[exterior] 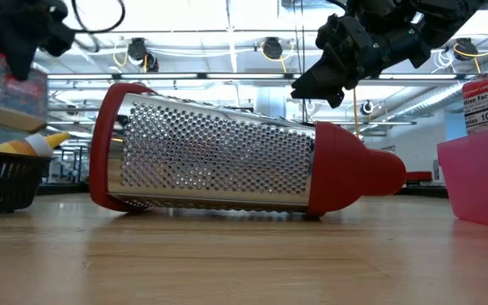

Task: Pick & Place Kitchen Items
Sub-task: Put the red seasoning can into the orange bin

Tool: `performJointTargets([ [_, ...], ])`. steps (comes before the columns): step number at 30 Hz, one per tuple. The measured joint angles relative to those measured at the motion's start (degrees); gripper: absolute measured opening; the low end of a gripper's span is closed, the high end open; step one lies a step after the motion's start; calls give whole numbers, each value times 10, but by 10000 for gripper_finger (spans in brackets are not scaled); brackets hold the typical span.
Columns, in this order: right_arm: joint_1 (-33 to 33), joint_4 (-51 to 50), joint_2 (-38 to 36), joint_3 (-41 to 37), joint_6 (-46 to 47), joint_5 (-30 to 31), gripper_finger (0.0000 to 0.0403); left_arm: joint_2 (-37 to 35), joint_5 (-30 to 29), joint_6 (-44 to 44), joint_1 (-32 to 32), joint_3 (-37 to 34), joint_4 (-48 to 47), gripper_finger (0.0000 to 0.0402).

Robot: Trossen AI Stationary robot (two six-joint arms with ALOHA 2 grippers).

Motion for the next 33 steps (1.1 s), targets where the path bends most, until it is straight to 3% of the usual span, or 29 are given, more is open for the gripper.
performJointTargets([
  [6, 0, 0, 0, 0, 5, 0, 128, 43, 0, -113, -151, 0, 20, 207],
  [15, 0, 0, 0, 0, 5, 0, 128, 92, -4, -272, -334, 0, 132, 207],
  [33, 0, 0, 0, 0, -2, 0, 128, 168, 7, -553, -521, 0, 212, 207],
])
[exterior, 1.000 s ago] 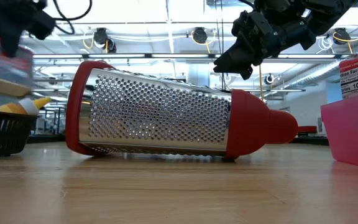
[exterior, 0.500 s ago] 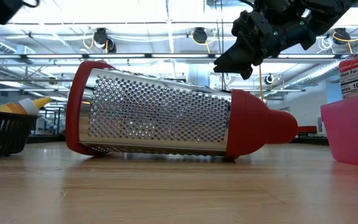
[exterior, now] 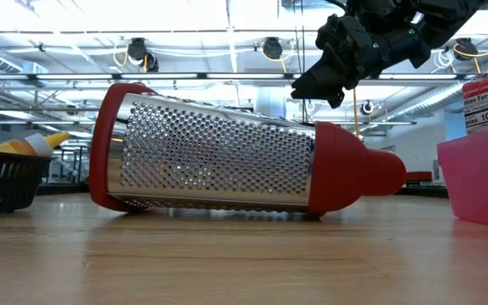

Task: Pick & Place Kitchen Items
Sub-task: Put the red seasoning can into the orange bin, then put the violet cereal box into the pink bin

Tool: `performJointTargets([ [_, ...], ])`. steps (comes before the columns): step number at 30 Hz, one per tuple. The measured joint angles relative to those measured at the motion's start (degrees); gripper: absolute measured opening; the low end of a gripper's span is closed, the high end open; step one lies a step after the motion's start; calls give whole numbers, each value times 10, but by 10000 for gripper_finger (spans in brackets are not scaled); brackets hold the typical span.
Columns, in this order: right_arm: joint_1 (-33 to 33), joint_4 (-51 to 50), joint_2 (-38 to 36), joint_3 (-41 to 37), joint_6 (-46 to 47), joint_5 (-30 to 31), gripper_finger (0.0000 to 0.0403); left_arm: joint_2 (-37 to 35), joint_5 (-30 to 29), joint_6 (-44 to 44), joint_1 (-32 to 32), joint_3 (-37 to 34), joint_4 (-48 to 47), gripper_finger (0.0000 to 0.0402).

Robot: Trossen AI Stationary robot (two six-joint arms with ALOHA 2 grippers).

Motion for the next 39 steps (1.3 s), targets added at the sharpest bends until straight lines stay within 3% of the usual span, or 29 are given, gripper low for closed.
performJointTargets([
  [13, 0, 0, 0, 0, -9, 0, 128, 46, 6, -79, -30, 0, 30, 209],
  [20, 0, 0, 0, 0, -9, 0, 128, 49, -36, -74, -30, 0, 24, 298],
  [25, 0, 0, 0, -1, -9, 0, 128, 49, -47, -65, -30, 0, 19, 324],
  [30, 0, 0, 0, -1, -9, 0, 128, 48, -30, -78, -30, 0, -7, 317],
  [34, 0, 0, 0, -1, -9, 0, 128, 42, -71, -60, -29, 0, -29, 304],
  [39, 0, 0, 0, -1, -9, 0, 128, 13, -79, -59, -28, 0, -30, 292],
])
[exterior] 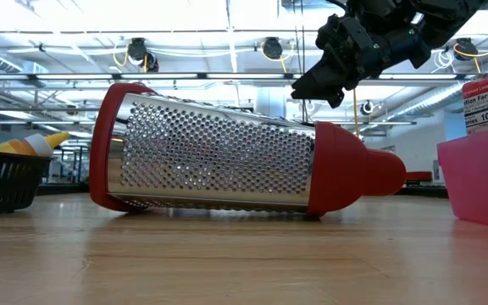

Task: Pick & Place Kitchen Items
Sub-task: Put the violet cereal box into the pink bin

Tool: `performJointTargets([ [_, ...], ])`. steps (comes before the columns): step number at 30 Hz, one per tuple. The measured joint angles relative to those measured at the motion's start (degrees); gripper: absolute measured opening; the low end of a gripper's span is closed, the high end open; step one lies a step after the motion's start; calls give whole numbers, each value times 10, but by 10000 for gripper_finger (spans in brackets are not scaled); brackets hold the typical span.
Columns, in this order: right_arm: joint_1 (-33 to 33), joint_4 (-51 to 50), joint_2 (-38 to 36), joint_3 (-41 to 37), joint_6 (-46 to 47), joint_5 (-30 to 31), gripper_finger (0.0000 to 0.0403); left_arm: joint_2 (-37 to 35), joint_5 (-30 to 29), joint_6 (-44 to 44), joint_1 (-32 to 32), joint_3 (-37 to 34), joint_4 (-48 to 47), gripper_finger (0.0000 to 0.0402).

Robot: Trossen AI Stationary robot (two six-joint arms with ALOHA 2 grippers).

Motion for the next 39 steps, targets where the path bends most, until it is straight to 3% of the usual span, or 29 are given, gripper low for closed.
performJointTargets([
  [9, 0, 0, 0, 0, -2, 0, 128, -85, -116, 51, 33, 0, -114, 286],
  [16, 0, 0, 0, 0, -2, 0, 128, -154, -248, 231, 156, 0, -153, 282],
  [19, 0, 0, 0, 0, -2, 0, 128, -171, -277, 318, 231, 0, -152, 280],
  [25, 0, 0, 0, 0, -1, 0, 128, -171, -271, 518, 412, 0, -141, 280],
  [30, 0, 0, 0, 0, 0, 0, 128, -160, -247, 712, 562, 0, -61, 280],
  [39, 0, 0, 0, 0, 0, 0, 128, -77, -127, 973, 800, 0, 66, 280],
])
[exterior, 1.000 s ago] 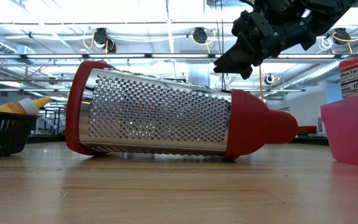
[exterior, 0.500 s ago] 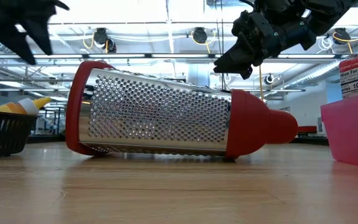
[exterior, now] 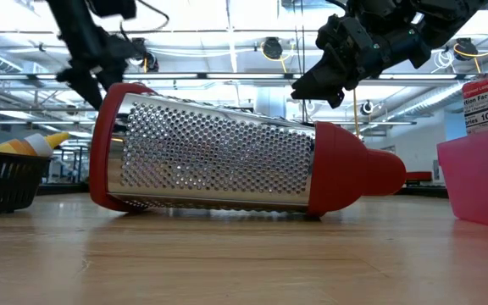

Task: Pick & Place Kitchen Items
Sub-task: Put the violet cereal box into the pink bin

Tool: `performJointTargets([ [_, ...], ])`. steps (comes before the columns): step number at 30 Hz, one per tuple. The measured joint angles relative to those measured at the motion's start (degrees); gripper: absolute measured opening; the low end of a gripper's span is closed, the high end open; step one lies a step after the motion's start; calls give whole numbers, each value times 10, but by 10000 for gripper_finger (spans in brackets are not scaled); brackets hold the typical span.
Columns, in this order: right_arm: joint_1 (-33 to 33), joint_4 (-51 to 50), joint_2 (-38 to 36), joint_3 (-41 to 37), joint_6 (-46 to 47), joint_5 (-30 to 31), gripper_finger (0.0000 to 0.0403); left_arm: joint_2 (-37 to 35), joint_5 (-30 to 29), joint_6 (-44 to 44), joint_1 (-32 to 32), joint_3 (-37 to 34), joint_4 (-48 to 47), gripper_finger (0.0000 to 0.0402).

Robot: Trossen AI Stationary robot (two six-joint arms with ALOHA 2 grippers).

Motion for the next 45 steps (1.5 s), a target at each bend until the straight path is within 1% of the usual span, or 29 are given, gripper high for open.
performJointTargets([
  [5, 0, 0, 0, 0, 0, 0, 128, 64, 63, 117, 79, 0, 74, 280],
  [11, 0, 0, 0, 0, 0, 0, 128, 115, 103, 198, 136, 0, 121, 280],
  [18, 0, 0, 0, 0, -1, 0, 128, 156, 106, 249, 172, 0, 146, 280],
  [24, 0, 0, 0, 0, -2, 0, 128, 186, 116, 287, 177, 0, 176, 279],
  [25, 0, 0, 0, 0, -2, 0, 128, 190, 125, 292, 177, 0, 177, 276],
  [28, 0, 0, 0, 0, -2, 0, 128, 195, 144, 302, 177, 0, 177, 251],
  [35, 0, 0, 0, 0, -2, 0, 128, 191, 151, 306, 177, 0, 173, 151],
  [38, 0, 0, 0, 0, -2, 0, 128, 186, 151, 307, 175, 0, 170, 117],
  [41, 0, 0, 0, 0, -2, 0, 128, 172, 151, 300, 170, 0, 161, 96],
  [45, 0, 0, 0, 0, -2, 0, 128, 139, 151, 288, 153, 1, 130, 83],
])
